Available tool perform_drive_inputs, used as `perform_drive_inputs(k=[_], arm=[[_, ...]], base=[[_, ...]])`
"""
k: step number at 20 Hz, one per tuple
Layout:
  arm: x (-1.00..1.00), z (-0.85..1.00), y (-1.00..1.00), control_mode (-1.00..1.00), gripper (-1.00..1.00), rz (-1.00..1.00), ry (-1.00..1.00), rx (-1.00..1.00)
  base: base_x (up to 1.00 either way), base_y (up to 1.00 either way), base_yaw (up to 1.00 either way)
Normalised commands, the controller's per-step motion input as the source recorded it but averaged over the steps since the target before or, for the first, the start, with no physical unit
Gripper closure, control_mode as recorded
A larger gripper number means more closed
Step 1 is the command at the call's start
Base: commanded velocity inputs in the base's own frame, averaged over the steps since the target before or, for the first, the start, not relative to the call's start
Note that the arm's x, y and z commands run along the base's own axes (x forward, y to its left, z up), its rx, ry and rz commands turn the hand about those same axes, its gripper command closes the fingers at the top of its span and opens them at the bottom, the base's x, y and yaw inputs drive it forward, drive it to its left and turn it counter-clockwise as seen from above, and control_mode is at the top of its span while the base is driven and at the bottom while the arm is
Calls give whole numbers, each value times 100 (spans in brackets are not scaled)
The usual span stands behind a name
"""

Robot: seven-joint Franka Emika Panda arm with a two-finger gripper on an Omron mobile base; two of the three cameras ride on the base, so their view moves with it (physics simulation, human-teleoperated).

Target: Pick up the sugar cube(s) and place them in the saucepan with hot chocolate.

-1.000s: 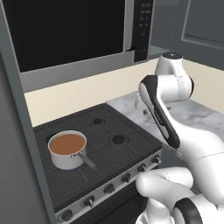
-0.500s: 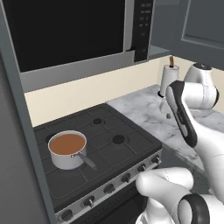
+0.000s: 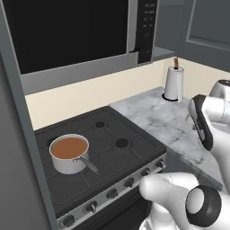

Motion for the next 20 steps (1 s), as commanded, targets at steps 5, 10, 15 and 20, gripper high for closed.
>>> perform_drive_inputs(k=[5,10,15,20], arm=[[42,-4,-98,-100,-100,-18,32,0],[14,-45,-77,-100,-100,-13,9,0],[4,-56,-42,-100,-100,-9,0,0],[16,-39,-1,-100,-100,-2,-5,0]], base=[[0,0,0],[0,0,0],[0,0,0],[0,0,0]])
